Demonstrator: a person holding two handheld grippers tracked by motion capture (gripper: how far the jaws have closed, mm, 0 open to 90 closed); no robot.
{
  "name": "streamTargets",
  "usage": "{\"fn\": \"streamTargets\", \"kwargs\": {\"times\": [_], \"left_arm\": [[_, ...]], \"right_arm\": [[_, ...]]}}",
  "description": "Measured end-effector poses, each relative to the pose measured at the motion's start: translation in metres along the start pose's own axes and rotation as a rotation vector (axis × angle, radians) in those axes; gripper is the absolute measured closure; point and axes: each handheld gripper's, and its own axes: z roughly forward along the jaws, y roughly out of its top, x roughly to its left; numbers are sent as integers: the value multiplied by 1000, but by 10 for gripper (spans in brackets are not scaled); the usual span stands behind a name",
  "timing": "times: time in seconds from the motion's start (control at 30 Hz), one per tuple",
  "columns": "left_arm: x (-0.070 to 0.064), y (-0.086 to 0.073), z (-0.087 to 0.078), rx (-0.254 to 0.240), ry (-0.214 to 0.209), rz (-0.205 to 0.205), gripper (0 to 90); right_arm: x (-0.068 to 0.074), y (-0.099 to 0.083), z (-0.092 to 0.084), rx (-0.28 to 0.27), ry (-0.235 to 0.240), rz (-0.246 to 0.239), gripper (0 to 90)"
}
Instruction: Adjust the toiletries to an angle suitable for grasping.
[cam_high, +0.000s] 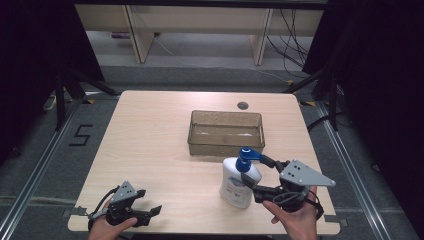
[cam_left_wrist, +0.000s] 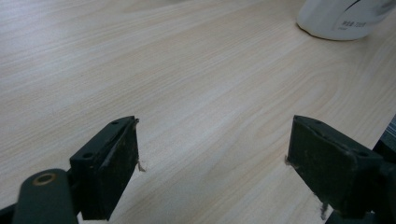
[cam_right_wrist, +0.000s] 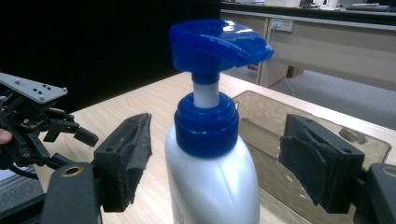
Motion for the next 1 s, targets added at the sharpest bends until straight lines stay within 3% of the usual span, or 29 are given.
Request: {"fn": "streamTargets", "kwargs": {"times": [0.07,0.1,0.3,0.37,0.47,0.63,0.7,0.8,0.83,1.0], "left_arm": [[0,0,0,-1,0,2,158],[0,0,0,-1,0,2,158],[-2,3,2,-11,-12,3,158],[-3,4,4,1,-11,15,158],[-6,9,9,-6,-19,22,158],[-6,14,10,-6,-9,37,158],[-6,14,10,-6,-10,37,158],[-6,14,10,-11,-10,35,158],[-5,14,8,3,-10,53,158],[-7,13,8,-7,-14,41,158]], "right_arm": [[1,1,1,11,8,26,257],[-1,1,4,-14,14,5,257],[-2,3,8,-7,15,5,261],[0,5,10,11,32,32,262],[-4,8,10,-16,17,-7,262],[-5,5,9,-7,21,21,270],[-7,5,11,-28,26,2,283],[-6,5,13,-21,33,-1,295],[-6,5,13,-8,38,9,299],[-5,7,15,-20,38,-5,340]]}}
